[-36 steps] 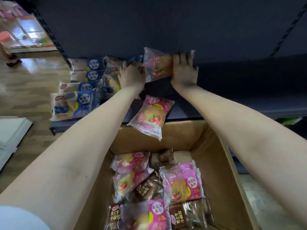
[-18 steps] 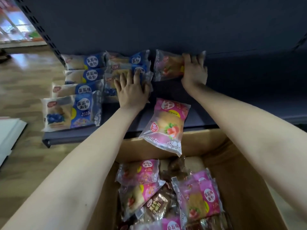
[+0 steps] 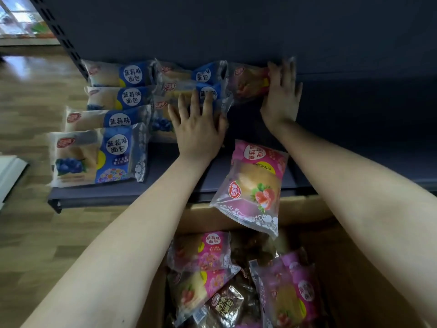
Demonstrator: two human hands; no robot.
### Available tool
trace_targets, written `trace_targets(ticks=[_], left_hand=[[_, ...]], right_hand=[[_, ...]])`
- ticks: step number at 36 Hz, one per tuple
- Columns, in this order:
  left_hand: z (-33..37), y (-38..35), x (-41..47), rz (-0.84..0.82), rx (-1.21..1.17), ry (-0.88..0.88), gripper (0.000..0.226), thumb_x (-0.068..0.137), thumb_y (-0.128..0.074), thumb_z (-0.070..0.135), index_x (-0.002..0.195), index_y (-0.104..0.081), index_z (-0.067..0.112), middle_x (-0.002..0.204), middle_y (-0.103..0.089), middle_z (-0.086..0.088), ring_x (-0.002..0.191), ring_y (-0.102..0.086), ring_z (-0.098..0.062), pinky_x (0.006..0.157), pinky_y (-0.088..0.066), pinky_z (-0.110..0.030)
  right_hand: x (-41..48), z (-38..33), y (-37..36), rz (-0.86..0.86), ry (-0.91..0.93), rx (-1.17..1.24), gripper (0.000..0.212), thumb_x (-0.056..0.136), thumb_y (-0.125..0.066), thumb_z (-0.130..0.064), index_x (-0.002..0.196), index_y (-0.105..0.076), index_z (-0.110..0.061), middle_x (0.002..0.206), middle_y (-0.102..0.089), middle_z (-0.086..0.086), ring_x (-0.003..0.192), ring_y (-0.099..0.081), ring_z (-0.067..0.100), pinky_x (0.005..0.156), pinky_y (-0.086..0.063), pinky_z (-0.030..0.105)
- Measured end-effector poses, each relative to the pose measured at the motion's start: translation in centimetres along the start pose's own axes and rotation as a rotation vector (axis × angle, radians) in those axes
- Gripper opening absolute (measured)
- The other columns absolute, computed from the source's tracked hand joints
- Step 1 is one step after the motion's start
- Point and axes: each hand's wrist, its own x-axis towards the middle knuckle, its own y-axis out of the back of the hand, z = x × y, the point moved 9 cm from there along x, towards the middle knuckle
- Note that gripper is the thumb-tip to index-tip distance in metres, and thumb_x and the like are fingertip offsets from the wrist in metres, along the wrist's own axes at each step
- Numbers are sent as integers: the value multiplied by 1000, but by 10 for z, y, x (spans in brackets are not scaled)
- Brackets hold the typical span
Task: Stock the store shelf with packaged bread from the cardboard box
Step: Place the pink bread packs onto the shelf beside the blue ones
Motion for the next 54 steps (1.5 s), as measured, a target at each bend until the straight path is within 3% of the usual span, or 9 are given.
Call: trace_targets(ticks=[4,8,12,25,35,54], left_hand=[[0,1,-1,23,-11,3,68,89,-21,50,147,-35,17,153,-32,-14,142,-21,-43,113,-7,-60],[0,0,-1,23,-9,2,66,90,-23,48,147,-36,17,153,-33,-14,141,-23,-43,113,-9,-60],[0,2,-2,92,-18,1,61,90,-32,45,142,-44,15,147,-42,-15,136,-33,-45,110,-16,-62],[0,3,-1,144,-8,-8,63,90,-31,46,143,-42,15,149,-39,-15,138,-29,-45,112,-14,-61],[-1,2,-1,153,1,-25,64,91,-29,48,146,-38,16,151,-35,-15,140,-26,-44,112,-12,-61],[-2,6,-3,142,-18,20,69,86,-25,49,145,-40,18,152,-36,-13,141,-26,-40,114,-11,-56]], right_hand=[[-3,-4,4,11,23,-76,66,79,-52,0,141,-36,-18,150,-30,6,141,-21,29,113,-20,54],[-4,-1,4,23,-1,-123,47,84,-50,-4,130,-50,-15,137,-45,9,125,-38,32,96,-34,47],[-2,0,0,7,20,-111,41,89,-48,-7,129,-52,-16,136,-45,9,125,-39,32,95,-35,45],[1,-2,-7,1,64,-133,38,90,-53,-22,127,-51,-15,135,-44,10,126,-38,33,94,-38,48],[-3,-8,2,13,44,-146,54,76,-50,-10,131,-47,-13,135,-44,9,125,-38,32,96,-34,47],[-1,-4,8,41,33,10,47,76,-47,-6,122,-54,-16,130,-49,7,124,-39,29,96,-33,44]])
